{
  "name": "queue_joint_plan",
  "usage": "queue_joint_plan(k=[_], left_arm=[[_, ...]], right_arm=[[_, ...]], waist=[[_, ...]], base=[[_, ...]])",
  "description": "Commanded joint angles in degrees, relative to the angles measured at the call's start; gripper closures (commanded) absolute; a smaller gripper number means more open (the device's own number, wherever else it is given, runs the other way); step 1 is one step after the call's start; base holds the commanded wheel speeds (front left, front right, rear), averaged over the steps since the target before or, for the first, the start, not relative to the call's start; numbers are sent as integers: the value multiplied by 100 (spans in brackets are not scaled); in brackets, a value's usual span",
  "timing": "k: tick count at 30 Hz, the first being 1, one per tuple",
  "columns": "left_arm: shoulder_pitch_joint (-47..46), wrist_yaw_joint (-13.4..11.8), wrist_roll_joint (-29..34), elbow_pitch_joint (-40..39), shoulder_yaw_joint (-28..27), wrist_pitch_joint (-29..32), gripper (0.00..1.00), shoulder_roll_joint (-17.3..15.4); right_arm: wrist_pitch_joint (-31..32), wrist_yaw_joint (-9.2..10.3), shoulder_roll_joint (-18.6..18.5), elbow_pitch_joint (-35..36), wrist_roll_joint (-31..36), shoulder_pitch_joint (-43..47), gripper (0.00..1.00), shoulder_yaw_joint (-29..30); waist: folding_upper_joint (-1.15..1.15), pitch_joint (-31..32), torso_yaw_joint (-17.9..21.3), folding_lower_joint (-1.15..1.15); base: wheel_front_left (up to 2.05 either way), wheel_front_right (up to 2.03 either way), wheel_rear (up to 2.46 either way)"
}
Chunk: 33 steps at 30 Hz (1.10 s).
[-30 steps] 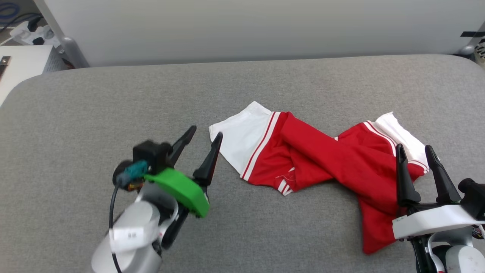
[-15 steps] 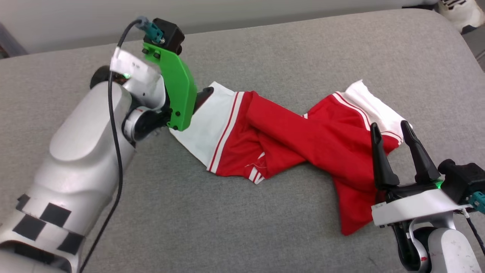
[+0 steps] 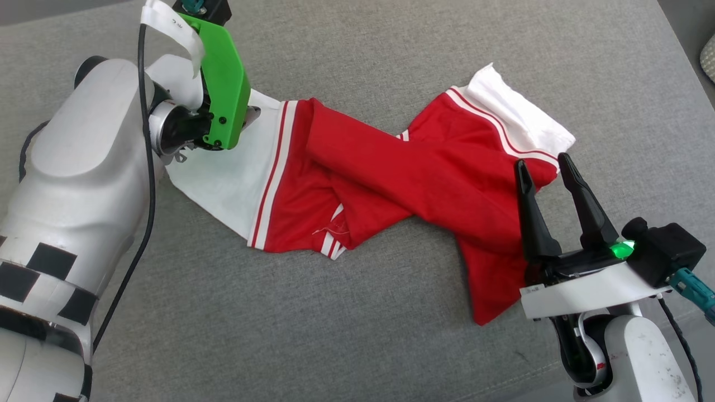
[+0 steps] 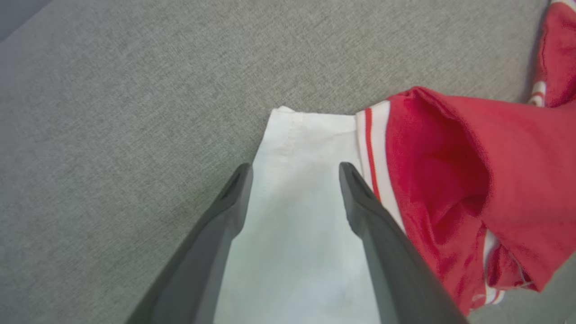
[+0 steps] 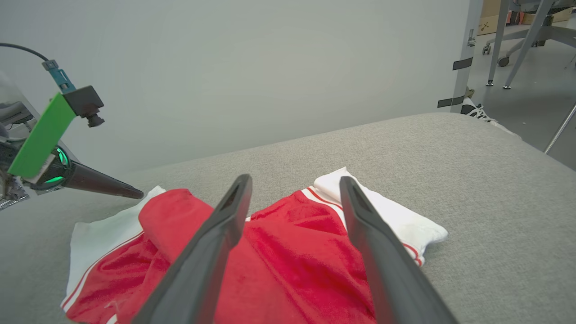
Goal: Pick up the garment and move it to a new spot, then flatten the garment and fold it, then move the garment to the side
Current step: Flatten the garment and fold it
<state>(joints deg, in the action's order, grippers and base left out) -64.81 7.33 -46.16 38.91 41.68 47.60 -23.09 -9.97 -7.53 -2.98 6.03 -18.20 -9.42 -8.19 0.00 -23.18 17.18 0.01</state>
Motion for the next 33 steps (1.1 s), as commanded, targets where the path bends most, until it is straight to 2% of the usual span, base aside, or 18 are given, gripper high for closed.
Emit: queue_joint_plan(k=[1, 7, 12, 13, 14, 17, 22, 28, 33], left_arm=[[-127, 15, 66, 71, 66, -54, 0, -23], [-193, 15, 213, 498, 223, -352, 0, -43], [-101, 15, -3, 708, 367, -241, 0, 69], [-79, 15, -84, 721, 393, -176, 53, 94], [-69, 15, -137, 711, 420, -144, 100, 108], [-66, 15, -256, 658, 483, -224, 100, 109], [-105, 15, -440, 464, 468, -828, 100, 119], [-217, 15, -729, -65, 532, -1877, 100, 44], [-383, 15, -888, -495, 666, -2959, 100, -148]], right_arm=[[-72, 4, 10, -50, -58, -88, 0, -37], [-170, 4, 10, -172, -134, -173, 0, -138], [-219, 4, 10, -237, -182, -193, 0, -148], [-225, 4, 10, -251, -179, -192, 0, -138], [-228, 4, 10, -260, -173, -191, 0, -129], [-226, 4, 10, -271, -149, -197, 0, -103], [-185, 4, 10, -286, -81, -192, 0, -39], [-19, 4, 10, -290, 78, -129, 0, 145], [168, 4, 10, -222, 172, -30, 0, 318]], waist=[[0, -199, 188, -1], [0, -265, 273, -1], [0, -266, 282, -1], [0, -261, 272, -1], [0, -256, 259, -1], [0, -230, 200, -1], [0, -72, 30, -1], [0, 347, -346, -1], [0, 745, -780, -1]], base=[[0, 0, 0], [0, 0, 0], [0, 0, 0], [0, 0, 0], [0, 0, 0], [0, 0, 0], [0, 0, 0], [0, 0, 0], [0, 0, 0]])
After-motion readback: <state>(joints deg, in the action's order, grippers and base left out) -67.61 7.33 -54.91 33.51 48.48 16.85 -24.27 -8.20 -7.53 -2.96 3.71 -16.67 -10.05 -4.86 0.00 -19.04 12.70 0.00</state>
